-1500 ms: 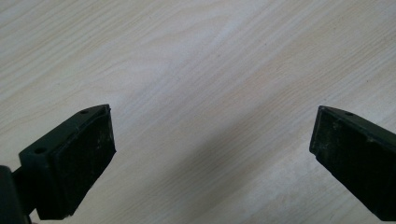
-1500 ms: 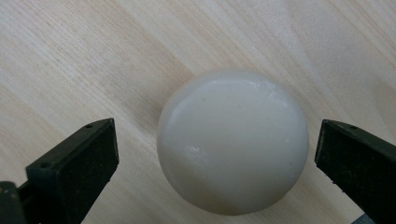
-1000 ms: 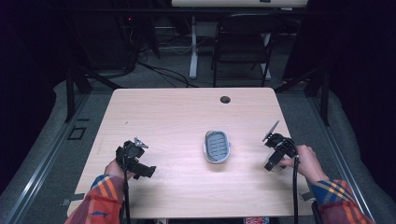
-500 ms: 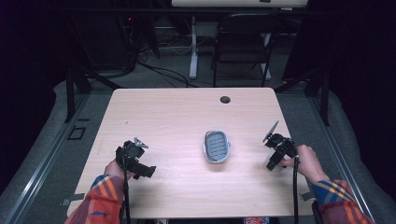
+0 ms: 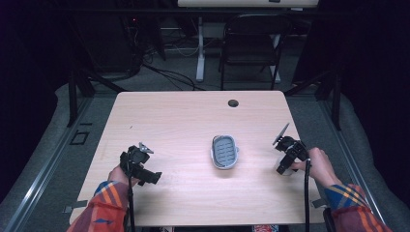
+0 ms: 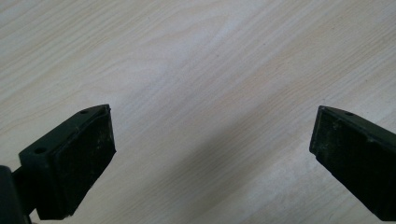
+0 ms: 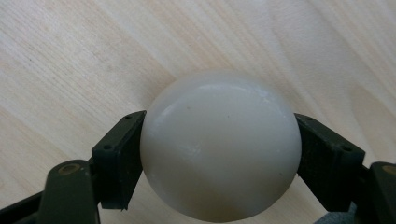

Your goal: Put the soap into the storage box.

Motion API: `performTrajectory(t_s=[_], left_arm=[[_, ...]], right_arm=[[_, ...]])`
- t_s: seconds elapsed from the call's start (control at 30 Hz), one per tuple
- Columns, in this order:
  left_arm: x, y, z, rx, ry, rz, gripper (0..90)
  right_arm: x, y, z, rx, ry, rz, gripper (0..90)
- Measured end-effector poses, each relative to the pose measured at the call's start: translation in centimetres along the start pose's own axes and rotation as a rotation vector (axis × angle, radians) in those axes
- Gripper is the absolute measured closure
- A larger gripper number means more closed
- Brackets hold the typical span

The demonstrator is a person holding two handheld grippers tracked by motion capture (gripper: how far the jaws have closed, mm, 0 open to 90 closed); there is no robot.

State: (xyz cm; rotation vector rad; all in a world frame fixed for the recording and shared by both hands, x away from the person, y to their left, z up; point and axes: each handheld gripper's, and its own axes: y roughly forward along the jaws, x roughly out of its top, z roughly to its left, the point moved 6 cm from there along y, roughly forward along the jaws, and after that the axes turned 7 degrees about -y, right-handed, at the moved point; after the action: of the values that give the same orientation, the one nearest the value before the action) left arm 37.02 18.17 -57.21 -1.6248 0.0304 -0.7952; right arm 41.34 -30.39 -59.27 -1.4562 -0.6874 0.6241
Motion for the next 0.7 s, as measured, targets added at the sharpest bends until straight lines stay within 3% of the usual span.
performTrajectory(t_s=[0.13, 0.2, 0.27, 0.37, 0.43, 0.47, 0.5, 0.53, 0.67, 0.7], left_arm=[[0.0, 0.0, 0.0, 0.000, -0.001, -0.001, 0.1], [0.0, 0.0, 0.0, -0.001, 0.000, 0.001, 0.1], [0.0, 0.1, 0.0, -0.001, 0.002, 0.003, 0.1], [0.0, 0.0, 0.0, 0.001, 0.001, 0.002, 0.1], [0.0, 0.0, 0.0, 0.000, 0.001, 0.002, 0.1], [0.0, 0.0, 0.0, 0.001, 0.000, 0.001, 0.1], [0.0, 0.0, 0.0, 0.001, -0.001, 0.001, 0.1], [0.0, 0.0, 0.0, 0.001, 0.000, 0.001, 0.1], [0.0, 0.0, -0.1, 0.001, 0.002, 0.000, 0.1], [0.0, 0.0, 0.0, 0.001, 0.002, 0.000, 0.1]], right_arm=[[-0.1, -0.4, -0.2, -0.003, -0.023, 0.027, 23.4], [0.3, 0.1, 0.3, 0.005, 0.028, -0.044, 23.5], [0.2, -0.6, 0.0, -0.010, -0.043, 0.046, 23.5], [0.6, -0.3, 0.3, -0.015, -0.037, 0.010, 23.5], [0.8, -0.6, 0.4, -0.016, -0.072, 0.040, 23.5], [1.1, -0.2, 0.8, -0.010, -0.029, -0.022, 23.5], [1.3, 0.0, 1.1, -0.009, -0.012, -0.050, 23.5], [1.2, -0.5, 0.9, -0.015, -0.058, 0.007, 23.5], [1.6, -0.6, 1.4, -0.009, -0.055, -0.014, 23.5], [1.7, -0.9, 1.3, -0.011, -0.081, 0.009, 23.5]])
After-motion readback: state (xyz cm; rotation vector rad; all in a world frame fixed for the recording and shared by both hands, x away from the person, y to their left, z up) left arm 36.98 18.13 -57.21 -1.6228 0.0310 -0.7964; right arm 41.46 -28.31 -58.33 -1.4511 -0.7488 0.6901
